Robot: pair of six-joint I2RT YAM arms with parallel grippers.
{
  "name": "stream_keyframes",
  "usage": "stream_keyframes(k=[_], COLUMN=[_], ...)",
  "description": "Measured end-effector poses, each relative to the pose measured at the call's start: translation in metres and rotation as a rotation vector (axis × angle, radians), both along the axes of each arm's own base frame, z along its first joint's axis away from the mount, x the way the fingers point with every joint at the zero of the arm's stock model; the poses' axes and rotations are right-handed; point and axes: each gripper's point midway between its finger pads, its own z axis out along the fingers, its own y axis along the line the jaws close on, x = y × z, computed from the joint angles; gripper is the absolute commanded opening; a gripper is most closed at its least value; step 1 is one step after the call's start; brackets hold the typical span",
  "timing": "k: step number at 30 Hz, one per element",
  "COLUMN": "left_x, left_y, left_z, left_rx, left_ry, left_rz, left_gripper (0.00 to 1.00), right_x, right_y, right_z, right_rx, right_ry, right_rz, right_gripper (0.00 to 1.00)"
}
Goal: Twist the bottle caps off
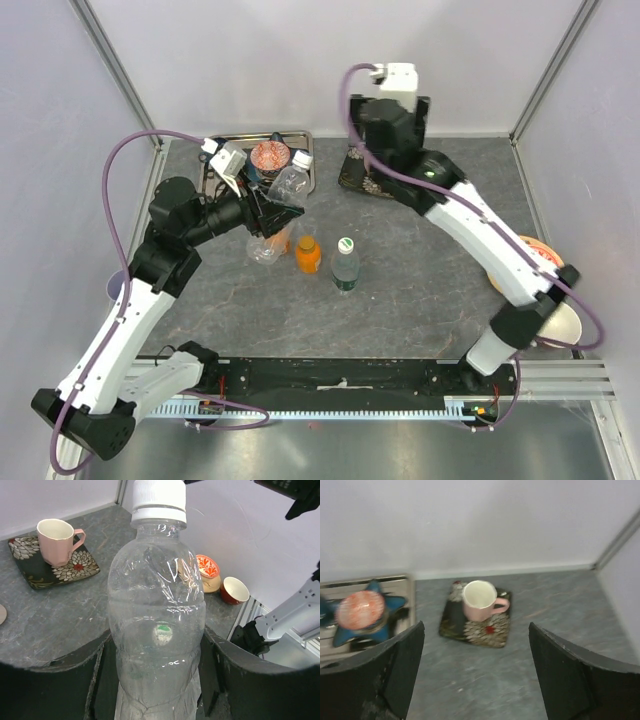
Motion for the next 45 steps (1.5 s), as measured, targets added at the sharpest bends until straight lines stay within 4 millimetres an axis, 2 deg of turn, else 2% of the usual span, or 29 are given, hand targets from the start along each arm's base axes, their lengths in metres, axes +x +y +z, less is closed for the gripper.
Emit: stream_keyframes(k=[1,3,4,5,7,8,10,12,14,16,19,21,24,28,32,39,45], left_x=[0.0,-0.001,-0.001,-0.002,-0.003,-0.004,-0.006,-0.009,-0.013,-0.019,-0.03,-0.035,-0.042,-0.047,-0.048,-0.05,-0.054], left_y=[0.001,0.002,0.002,0.003,0.004,0.004,0.004,0.003,0.001,-0.003,-0.007,-0.01,-0.013,-0.017,-0.021,-0.026,-0.03], left_z=[0.001,0.001,0.001,0.001,0.001,-0.001,-0.004,-0.008,-0.013,-0.018,-0.022,-0.026,-0.032,-0.035,-0.036,-0.036,-0.036], left_rx=[0.0,-0.001,-0.002,-0.002,-0.001,0.002,0.008,0.016,0.022,0.026,0.027,0.026,0.023,0.02,0.019,0.017,0.018], left_ry=[-0.002,-0.006,-0.007,-0.009,-0.012,-0.015,-0.017,-0.018,-0.015,-0.01,-0.007,-0.004,0.0,-0.001,-0.002,-0.005,-0.004], left_rz=[0.005,0.009,0.011,0.012,0.012,0.011,0.003,-0.012,-0.042,-0.088,-0.159,-0.194,-0.243,-0.291,-0.311,-0.335,-0.354], left_gripper=[0.45,0.46,0.46,0.46,0.46,0.46,0.46,0.46,0.46,0.46,0.47,0.47,0.47,0.47,0.47,0.47,0.46], right_x=[-0.001,0.002,0.0,-0.002,-0.006,-0.012,-0.036,-0.062,-0.089,-0.107,-0.125,-0.135,-0.161,-0.187,-0.196,-0.191,-0.186], right_y=[0.007,-0.012,-0.031,-0.048,-0.072,-0.069,-0.043,-0.014,0.014,0.03,0.047,0.054,0.062,0.059,0.07,0.1,0.103], right_z=[-0.006,-0.004,-0.002,0.006,0.04,0.053,0.081,0.094,0.086,0.068,0.029,0.016,0.012,0.024,0.026,-0.006,-0.011], right_rx=[0.086,0.216,0.288,0.355,0.476,0.519,0.615,0.692,0.774,0.838,0.875,0.86,0.809,0.8,0.799,0.797,0.798], right_ry=[-0.003,-0.03,-0.04,-0.059,-0.144,-0.169,-0.204,-0.21,-0.167,-0.102,0.024,0.078,0.105,0.06,0.068,0.198,0.207], right_rz=[0.083,0.128,0.144,0.156,0.203,0.267,0.47,0.671,0.863,0.974,1.058,1.08,1.13,1.201,1.258,1.278,1.253], right_gripper=[0.88,0.91,0.93,0.93,0.93,0.94,0.91,0.89,0.89,0.88,0.87,0.8,0.76,0.75,0.75,0.74,0.66])
